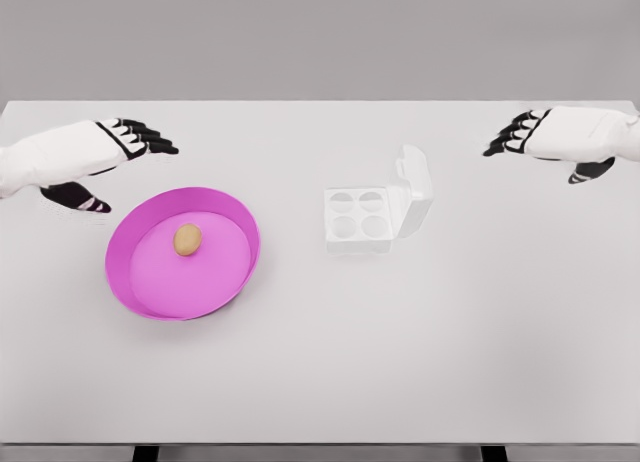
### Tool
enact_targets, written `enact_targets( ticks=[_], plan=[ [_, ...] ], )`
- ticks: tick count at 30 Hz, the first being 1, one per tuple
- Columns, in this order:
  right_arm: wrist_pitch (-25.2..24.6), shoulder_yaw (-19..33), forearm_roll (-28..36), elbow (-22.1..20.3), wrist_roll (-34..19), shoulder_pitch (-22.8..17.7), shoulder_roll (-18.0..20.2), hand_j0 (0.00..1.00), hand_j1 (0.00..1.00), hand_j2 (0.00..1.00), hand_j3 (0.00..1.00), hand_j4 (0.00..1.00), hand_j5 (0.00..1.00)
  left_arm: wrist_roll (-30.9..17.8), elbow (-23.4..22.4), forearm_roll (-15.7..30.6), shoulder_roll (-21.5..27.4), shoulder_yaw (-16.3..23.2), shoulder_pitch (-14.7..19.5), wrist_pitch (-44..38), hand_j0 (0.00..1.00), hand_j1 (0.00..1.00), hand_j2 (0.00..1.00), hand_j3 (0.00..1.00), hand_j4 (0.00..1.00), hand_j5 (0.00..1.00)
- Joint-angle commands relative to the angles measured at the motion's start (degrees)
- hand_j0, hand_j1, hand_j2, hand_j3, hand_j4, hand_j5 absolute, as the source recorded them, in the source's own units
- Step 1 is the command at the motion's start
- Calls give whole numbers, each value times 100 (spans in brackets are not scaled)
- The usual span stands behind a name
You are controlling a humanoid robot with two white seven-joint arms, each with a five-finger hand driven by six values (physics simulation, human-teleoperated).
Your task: Pack egg into the box and close the box lid
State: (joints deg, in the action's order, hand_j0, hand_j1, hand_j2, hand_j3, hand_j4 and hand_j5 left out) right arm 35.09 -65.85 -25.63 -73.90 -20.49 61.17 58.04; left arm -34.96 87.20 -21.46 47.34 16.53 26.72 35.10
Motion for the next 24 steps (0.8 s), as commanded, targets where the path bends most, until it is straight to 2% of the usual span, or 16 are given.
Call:
enact_targets(
  ticks=[1, 3, 4, 7, 8, 11, 15, 18, 24],
  plan=[
    [-9, 11, 15, -116, -25, 0, 147, 100, 100, 100, 100, 100, 100, -4, 7, -16, 4, 333, 0, -10, 100, 100, 100, 100, 100, 100],
    [-9, 29, 6, -283, -148, -44, 138, 100, 100, 100, 100, 100, 100, -4, 7, -139, -32, 351, 0, -10, 100, 100, 100, 100, 100, 100],
    [-9, 46, 6, -432, -402, -70, 147, 100, 100, 100, 100, 100, 100, -4, 7, -166, -40, 403, 9, -10, 98, 98, 98, 98, 98, 98],
    [-9, 55, 6, -503, -464, -211, 155, 100, 100, 100, 100, 100, 100, -4, 7, -288, -128, 421, 18, -10, 94, 94, 94, 94, 94, 94],
    [-9, 55, 6, -599, -464, -246, 296, 100, 100, 100, 100, 100, 100, -4, 7, -421, -172, 421, 9, -10, 94, 94, 94, 94, 94, 94],
    [-9, 55, 6, -1030, -456, -290, 612, 100, 100, 100, 100, 100, 100, -4, -2, -429, -260, 544, 0, -10, 92, 92, 92, 92, 92, 92],
    [-9, 55, 6, -1030, -447, -325, 683, 100, 100, 100, 100, 100, 100, -4, -116, -429, -392, 614, -9, -10, 92, 92, 92, 92, 92, 92],
    [-9, 55, 15, -1065, -429, -325, 683, 100, 100, 100, 100, 100, 100, -4, -142, -421, -392, 746, 0, -10, 86, 86, 86, 86, 86, 86],
    [-9, 55, 15, -1083, -429, -325, 683, 100, 100, 100, 100, 100, 100, -4, -221, -412, -383, 975, -9, -10, 85, 85, 85, 85, 85, 85]
  ],
)
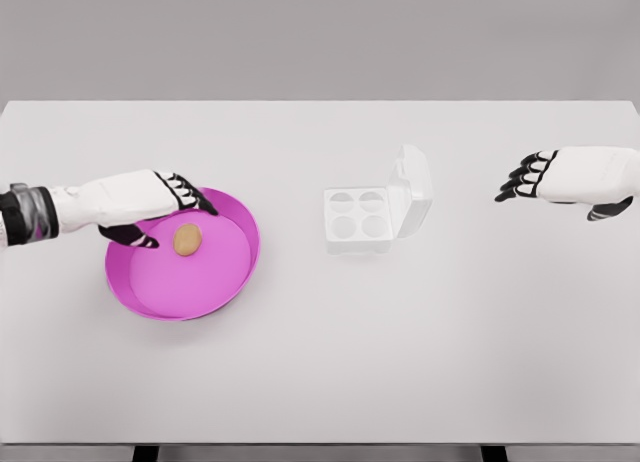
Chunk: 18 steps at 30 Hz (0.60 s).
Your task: Pack egg into the box and close the box lid
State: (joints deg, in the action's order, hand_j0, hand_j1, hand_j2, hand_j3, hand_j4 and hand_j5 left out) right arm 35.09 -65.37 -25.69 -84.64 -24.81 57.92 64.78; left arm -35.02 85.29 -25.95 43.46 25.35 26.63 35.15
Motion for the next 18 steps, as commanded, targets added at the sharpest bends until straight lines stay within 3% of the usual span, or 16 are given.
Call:
enact_targets(
  ticks=[1, 18],
  plan=[
    [-9, 6, 20, -9, 3, 0, 8, 100, 100, 100, 100, 100, 100, 2, -56, 37, 5, 93, 0, -15, 85, 85, 85, 85, 85, 85],
    [-9, 15, 11, 35, -15, 9, -1, 100, 100, 100, 100, 100, 100, 2, -267, 28, -48, 216, 26, -15, 79, 79, 79, 79, 79, 79]
  ],
)
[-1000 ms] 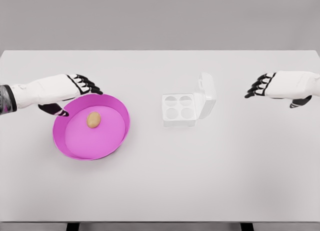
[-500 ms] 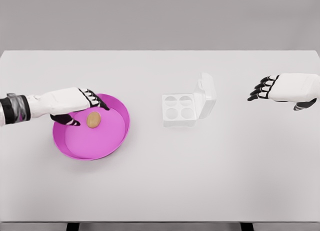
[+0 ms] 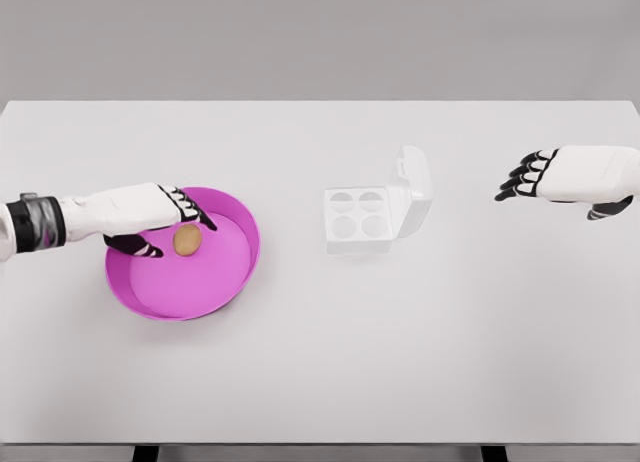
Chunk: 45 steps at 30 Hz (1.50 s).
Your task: Pack egg into the box and close the box lid
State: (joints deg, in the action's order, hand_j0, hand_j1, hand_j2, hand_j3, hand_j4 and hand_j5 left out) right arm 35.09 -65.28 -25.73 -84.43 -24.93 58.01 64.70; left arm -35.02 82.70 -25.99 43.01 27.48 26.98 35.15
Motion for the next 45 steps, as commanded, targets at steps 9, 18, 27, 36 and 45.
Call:
enact_targets(
  ticks=[9, 18, 27, 36, 45],
  plan=[
    [-9, 15, 15, 24, -12, 9, -19, 100, 100, 100, 100, 100, 100, 2, -69, 24, -100, 11, 9, -15, 79, 79, 79, 79, 79, 79],
    [-9, 15, 24, 24, -3, 0, -10, 100, 100, 100, 100, 100, 100, 2, -228, 15, -171, 117, 79, -15, 79, 79, 79, 79, 79, 79],
    [-9, 24, 24, 24, -3, 0, -27, 100, 100, 100, 100, 100, 100, 2, -307, -3, -214, 170, 88, -15, 76, 76, 76, 76, 76, 76],
    [-9, 24, 33, 24, -3, 0, -10, 100, 100, 100, 100, 100, 100, 2, -316, -3, -214, 170, 88, -15, 73, 73, 73, 73, 73, 73],
    [-9, 24, 33, 24, -3, 0, -18, 100, 100, 100, 100, 100, 100, 2, -333, -38, -214, 178, 88, -15, 72, 72, 72, 72, 72, 72]
  ],
)
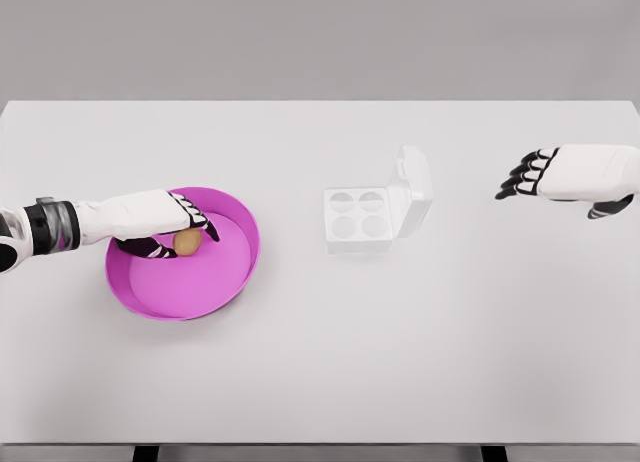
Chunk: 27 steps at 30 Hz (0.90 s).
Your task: Pack egg into the box and close the box lid
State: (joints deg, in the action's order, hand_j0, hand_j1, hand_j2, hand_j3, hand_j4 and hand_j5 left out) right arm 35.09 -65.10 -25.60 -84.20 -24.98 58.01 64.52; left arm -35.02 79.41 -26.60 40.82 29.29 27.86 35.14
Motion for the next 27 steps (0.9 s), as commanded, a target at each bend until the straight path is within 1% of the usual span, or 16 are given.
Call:
enact_targets(
  ticks=[1, 7, 21, 27],
  plan=[
    [-9, 6, 20, 0, 2, 0, 8, 100, 100, 100, 100, 100, 100, 2, -22, 23, 5, -2, 0, -14, 71, 71, 71, 71, 71, 71],
    [-9, 6, 28, 0, 2, 0, -1, 100, 100, 100, 100, 100, 100, 2, -31, 23, -30, -2, -9, -14, 69, 69, 69, 69, 69, 69],
    [-9, 6, 28, 27, 2, 9, -27, 100, 100, 100, 100, 100, 100, 2, 13, 40, -30, -19, 17, -14, 55, 55, 55, 55, 55, 55],
    [-9, 6, 28, 27, 2, 18, -27, 100, 100, 100, 100, 100, 100, 2, 31, 49, -30, -20, 44, -14, 54, 54, 54, 54, 54, 54]
  ],
)
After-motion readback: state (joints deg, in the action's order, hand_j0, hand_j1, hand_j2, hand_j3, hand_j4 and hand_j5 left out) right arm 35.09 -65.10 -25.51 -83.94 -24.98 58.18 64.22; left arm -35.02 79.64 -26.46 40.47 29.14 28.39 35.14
